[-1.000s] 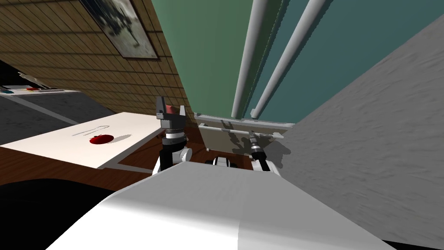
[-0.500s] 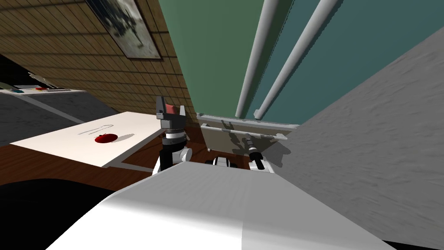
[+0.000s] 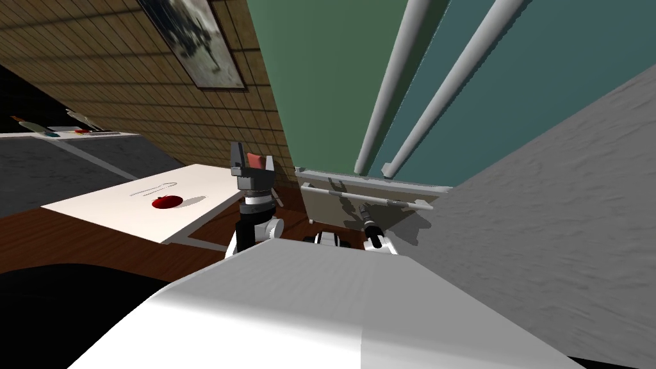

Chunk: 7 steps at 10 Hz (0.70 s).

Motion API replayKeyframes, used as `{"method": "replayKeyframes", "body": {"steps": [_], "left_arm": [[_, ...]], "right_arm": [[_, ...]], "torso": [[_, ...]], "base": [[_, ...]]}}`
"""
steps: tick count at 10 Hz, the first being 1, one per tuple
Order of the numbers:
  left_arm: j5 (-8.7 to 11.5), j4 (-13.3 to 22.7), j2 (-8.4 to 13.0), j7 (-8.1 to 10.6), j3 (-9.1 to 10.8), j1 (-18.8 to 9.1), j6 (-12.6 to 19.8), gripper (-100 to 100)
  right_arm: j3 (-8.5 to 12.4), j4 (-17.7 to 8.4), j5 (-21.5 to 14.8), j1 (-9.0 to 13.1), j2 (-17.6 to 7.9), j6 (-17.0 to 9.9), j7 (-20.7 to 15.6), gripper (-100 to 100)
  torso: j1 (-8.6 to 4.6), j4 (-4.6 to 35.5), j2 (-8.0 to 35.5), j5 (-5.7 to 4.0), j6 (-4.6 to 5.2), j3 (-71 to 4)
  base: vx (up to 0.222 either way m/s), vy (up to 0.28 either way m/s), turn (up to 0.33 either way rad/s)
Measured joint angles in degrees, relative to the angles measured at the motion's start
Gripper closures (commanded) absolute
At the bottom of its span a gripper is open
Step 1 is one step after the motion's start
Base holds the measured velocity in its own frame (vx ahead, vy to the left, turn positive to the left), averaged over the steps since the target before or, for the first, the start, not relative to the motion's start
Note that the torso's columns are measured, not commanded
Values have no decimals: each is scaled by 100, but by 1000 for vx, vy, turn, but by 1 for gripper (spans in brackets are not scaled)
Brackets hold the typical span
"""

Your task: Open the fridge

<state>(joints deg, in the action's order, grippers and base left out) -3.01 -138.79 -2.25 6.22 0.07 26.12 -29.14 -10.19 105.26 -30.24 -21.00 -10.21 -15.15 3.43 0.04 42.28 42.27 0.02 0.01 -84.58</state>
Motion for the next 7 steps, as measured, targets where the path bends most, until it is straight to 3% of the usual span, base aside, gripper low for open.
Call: {"method": "replayKeyframes", "body": {"steps": [2,7], "left_arm": [[0,0,0,0,0,0,0,0],[0,0,0,0,0,0,0,0]], "right_arm": [[-92,-238,-183,135,-60,-322,23,-100],[-296,-785,-845,192,-43,-1071,46,-100]], "torso": [[-2,0,-1,-3,-4,0],[-6,0,0,-2,0,0]], "base": [[20,55,70],[16,47,39]]}}
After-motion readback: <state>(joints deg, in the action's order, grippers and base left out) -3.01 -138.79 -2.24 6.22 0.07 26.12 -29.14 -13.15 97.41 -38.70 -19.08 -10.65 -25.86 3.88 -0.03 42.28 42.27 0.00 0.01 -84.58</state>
